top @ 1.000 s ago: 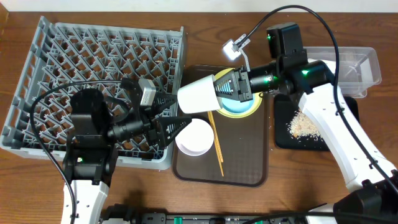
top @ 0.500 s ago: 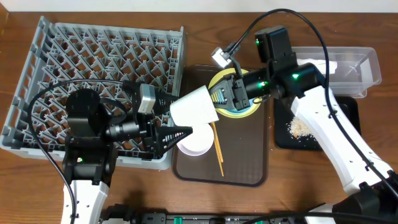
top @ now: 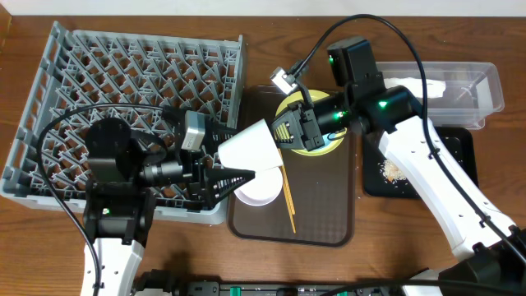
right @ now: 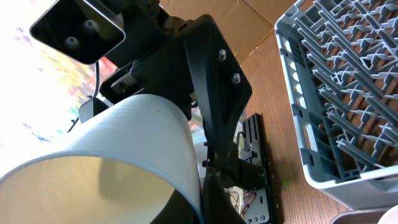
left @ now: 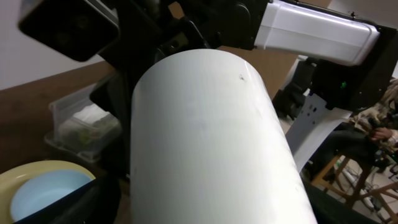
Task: Sort waste into correct bins and load items into the dishwasher
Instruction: 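Open the right gripper and pull the left gripper back with the cup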
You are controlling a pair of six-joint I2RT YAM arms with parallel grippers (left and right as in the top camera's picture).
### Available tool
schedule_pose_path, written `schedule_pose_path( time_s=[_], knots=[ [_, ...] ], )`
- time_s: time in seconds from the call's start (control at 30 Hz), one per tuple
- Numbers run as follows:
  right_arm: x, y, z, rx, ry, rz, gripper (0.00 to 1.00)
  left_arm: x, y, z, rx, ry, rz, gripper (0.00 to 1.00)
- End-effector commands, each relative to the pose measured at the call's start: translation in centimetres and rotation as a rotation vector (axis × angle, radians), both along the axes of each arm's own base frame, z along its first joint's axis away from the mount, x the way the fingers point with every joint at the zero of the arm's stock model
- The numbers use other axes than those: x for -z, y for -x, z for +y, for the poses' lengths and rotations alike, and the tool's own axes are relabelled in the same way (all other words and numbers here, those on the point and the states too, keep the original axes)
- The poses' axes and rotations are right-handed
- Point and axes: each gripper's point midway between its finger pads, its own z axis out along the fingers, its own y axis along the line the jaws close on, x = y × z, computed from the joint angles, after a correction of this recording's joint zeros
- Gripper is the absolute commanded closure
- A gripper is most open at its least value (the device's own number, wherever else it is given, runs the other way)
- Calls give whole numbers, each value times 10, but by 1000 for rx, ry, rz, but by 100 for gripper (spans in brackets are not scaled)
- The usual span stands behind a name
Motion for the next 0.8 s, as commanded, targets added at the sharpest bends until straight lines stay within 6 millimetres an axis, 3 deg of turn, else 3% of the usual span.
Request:
schedule_pose_path(
  time_s=[0.0,0.17,0.4,0.57,0.7,0.77],
  knots=[
    [-3,7,4,-27,-4,22,99,-8,5,-4,27,4,-19,18],
    [-2,7,5,-25,0,26,99,-9,6,-5,31,5,-26,21],
    [-2,7,5,-25,0,26,99,-14,5,-5,31,7,-71,41],
    [-2,7,5,-25,0,26,99,-13,5,-5,30,7,-70,42],
    [-1,4,3,-13,5,24,78,-13,1,-4,9,4,-67,41],
    [7,-5,0,36,46,23,74,-9,-8,-3,-44,-4,-49,41]
  ],
)
